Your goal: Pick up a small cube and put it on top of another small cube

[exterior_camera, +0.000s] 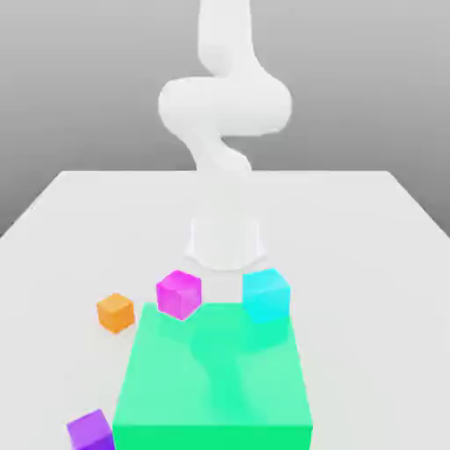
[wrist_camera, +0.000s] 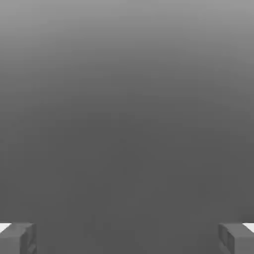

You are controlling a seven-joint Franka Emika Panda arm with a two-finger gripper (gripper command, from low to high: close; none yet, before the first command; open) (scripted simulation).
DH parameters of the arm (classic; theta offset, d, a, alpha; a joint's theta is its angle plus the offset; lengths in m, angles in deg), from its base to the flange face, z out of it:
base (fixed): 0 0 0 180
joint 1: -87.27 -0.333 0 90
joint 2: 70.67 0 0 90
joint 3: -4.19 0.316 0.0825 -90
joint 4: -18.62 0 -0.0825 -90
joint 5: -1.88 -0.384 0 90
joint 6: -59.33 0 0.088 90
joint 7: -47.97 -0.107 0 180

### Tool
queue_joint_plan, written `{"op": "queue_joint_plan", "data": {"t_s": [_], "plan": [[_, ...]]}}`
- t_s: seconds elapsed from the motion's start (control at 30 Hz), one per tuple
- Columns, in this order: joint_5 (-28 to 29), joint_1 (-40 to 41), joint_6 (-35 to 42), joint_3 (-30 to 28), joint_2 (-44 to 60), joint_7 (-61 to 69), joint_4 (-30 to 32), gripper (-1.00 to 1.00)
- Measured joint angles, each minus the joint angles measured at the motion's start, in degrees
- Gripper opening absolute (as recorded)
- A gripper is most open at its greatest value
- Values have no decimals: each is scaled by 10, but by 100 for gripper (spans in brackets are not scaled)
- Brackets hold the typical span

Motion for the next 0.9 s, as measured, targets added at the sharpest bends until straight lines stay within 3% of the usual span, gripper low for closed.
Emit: {"op": "queue_joint_plan", "data": {"t_s": [0.5,0.63,0.7,0.77,0.87,0.9], "plan": [[70,181,-238,-112,266,-51,285,0],[43,214,-334,-155,385,-30,353,0],[-6,223,-373,-141,434,3,353,0],[-51,264,-407,-87,477,33,346,0],[-61,339,-458,-11,539,43,336,0],[-58,356,-474,5,557,42,333,-100]]}}
